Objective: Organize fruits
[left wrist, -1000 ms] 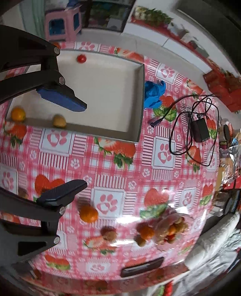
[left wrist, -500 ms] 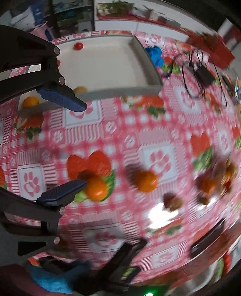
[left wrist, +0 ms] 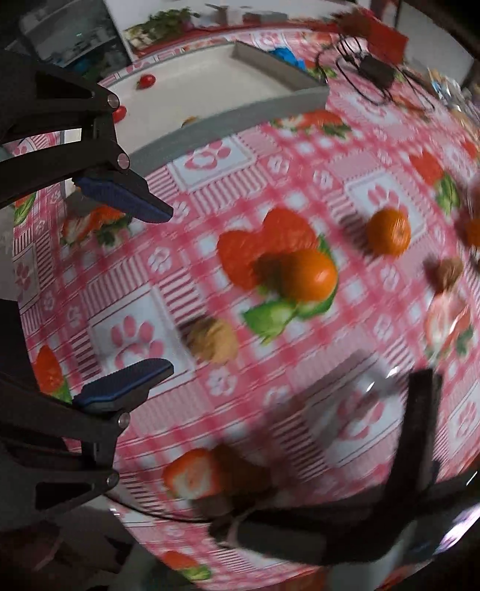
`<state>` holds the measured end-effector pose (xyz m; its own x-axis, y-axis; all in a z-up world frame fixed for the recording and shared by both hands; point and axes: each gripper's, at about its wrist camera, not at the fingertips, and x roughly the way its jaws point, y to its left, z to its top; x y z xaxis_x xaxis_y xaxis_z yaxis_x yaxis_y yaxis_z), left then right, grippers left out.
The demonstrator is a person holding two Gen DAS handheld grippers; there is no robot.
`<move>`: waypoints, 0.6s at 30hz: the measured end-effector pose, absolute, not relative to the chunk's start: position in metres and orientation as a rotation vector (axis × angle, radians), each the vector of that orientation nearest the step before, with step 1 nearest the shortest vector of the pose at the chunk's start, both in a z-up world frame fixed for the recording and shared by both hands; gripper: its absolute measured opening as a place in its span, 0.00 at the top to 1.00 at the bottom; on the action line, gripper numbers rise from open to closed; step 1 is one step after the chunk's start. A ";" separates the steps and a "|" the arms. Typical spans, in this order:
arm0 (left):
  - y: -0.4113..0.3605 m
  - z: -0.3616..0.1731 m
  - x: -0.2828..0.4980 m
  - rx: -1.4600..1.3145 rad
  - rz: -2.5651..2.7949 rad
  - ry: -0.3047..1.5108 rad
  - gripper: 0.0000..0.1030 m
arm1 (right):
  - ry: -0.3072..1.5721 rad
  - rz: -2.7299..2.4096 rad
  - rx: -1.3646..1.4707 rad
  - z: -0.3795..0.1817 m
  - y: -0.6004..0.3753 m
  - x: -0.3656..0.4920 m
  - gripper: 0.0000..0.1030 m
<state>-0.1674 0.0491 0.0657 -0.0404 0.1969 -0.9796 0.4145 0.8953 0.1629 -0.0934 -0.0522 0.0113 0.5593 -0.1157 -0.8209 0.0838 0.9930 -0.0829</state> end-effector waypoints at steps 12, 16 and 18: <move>0.015 0.067 -0.229 0.543 -0.442 1.710 0.23 | 0.971 -0.117 -0.037 0.010 -0.052 -0.091 0.00; 0.011 0.061 -0.243 0.525 -0.469 1.754 0.22 | 0.972 -0.117 -0.037 0.011 -0.052 -0.094 0.00; 0.009 0.059 -0.248 0.522 -0.475 1.771 0.22 | 0.972 -0.117 -0.037 0.011 -0.052 -0.093 0.00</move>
<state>-0.2480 0.0092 0.0585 -0.2300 0.1034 -0.9677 0.5736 0.8177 -0.0490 -0.0934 -0.0523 0.0110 0.5581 -0.1159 -0.8216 0.0828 0.9930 -0.0838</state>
